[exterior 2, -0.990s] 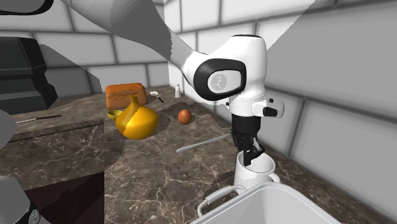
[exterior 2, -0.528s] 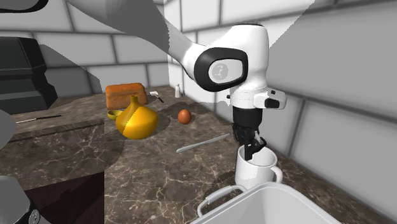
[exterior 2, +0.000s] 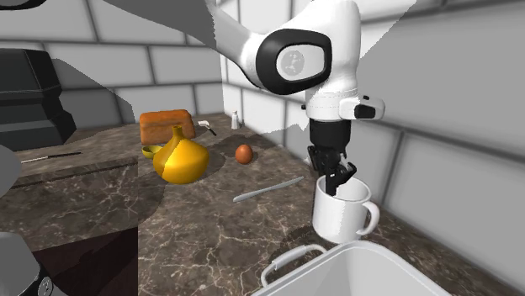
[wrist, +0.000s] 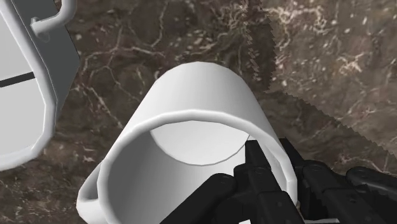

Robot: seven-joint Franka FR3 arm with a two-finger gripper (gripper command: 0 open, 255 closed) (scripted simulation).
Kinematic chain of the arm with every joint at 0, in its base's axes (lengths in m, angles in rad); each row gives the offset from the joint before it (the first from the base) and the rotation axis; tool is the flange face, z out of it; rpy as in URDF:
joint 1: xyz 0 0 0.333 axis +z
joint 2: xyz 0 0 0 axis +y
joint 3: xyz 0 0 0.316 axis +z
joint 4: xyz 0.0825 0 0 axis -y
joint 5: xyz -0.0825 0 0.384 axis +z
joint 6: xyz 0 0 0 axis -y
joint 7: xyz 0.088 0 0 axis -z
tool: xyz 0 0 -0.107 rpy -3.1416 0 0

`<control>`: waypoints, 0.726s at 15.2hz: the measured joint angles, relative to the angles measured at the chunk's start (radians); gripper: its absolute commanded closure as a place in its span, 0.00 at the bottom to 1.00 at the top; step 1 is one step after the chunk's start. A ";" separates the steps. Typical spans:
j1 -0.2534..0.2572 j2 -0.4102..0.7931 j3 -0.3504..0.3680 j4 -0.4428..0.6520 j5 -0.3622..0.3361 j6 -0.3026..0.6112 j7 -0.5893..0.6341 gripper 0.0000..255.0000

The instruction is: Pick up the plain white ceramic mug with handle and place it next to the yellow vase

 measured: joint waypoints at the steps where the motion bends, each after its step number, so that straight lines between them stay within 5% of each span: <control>1: 0.000 -0.004 0.000 0.006 -0.001 -0.010 0.000 1.00; 11: 0.002 -0.045 -0.001 0.088 -0.007 -0.132 0.006 1.00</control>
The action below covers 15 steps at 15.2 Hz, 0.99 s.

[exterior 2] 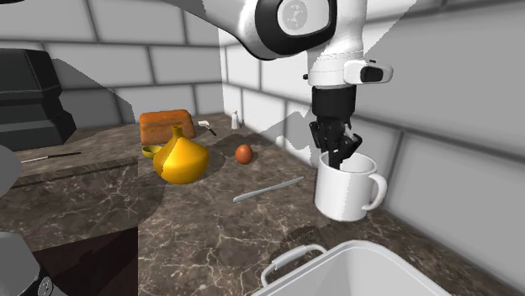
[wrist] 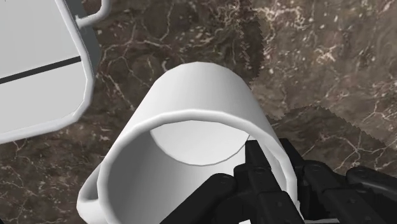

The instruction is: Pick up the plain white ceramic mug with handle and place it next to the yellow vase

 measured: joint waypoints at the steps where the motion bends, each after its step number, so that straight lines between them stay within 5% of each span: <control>1: -0.001 -0.004 -0.001 0.011 0.000 -0.016 -0.002 1.00; 15: 0.000 -0.025 -0.001 0.173 -0.004 -0.198 0.001 1.00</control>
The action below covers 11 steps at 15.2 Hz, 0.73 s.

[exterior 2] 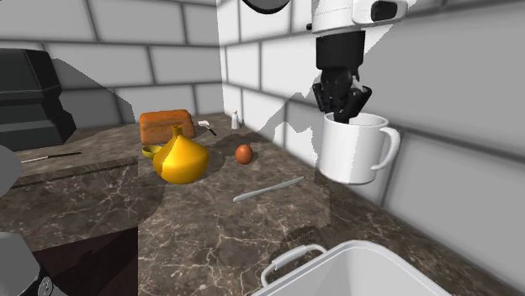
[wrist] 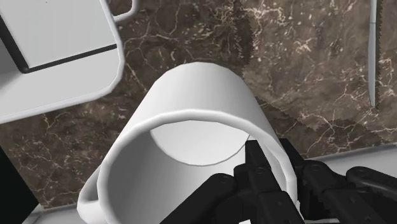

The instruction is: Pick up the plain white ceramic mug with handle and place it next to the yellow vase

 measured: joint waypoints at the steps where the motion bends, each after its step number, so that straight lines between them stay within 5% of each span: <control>1: 0.000 0.000 0.000 0.014 0.000 -0.014 0.000 1.00; 11: -0.002 0.027 0.000 0.183 0.003 -0.157 -0.001 1.00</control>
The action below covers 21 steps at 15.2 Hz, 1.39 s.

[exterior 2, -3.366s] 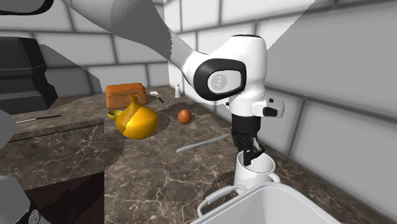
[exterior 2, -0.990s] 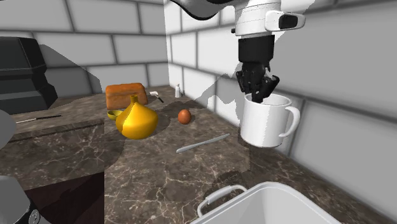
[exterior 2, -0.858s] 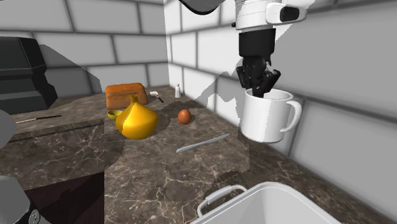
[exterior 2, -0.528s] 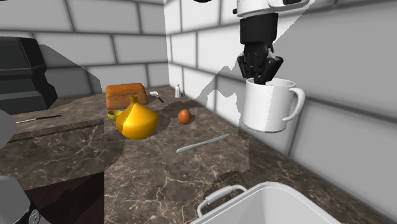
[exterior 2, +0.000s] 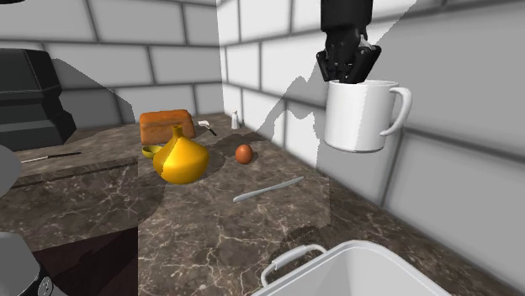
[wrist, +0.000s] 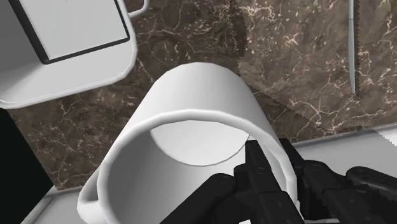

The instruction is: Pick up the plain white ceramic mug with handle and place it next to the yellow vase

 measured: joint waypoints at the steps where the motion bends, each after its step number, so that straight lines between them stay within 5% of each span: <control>1: 0.003 -0.024 0.001 -0.023 -0.004 -0.002 0.004 1.00; 10: 0.043 -0.374 0.045 -0.424 -0.045 0.050 0.092 1.00; 21: 0.080 -0.770 0.135 -0.774 -0.034 0.001 0.213 1.00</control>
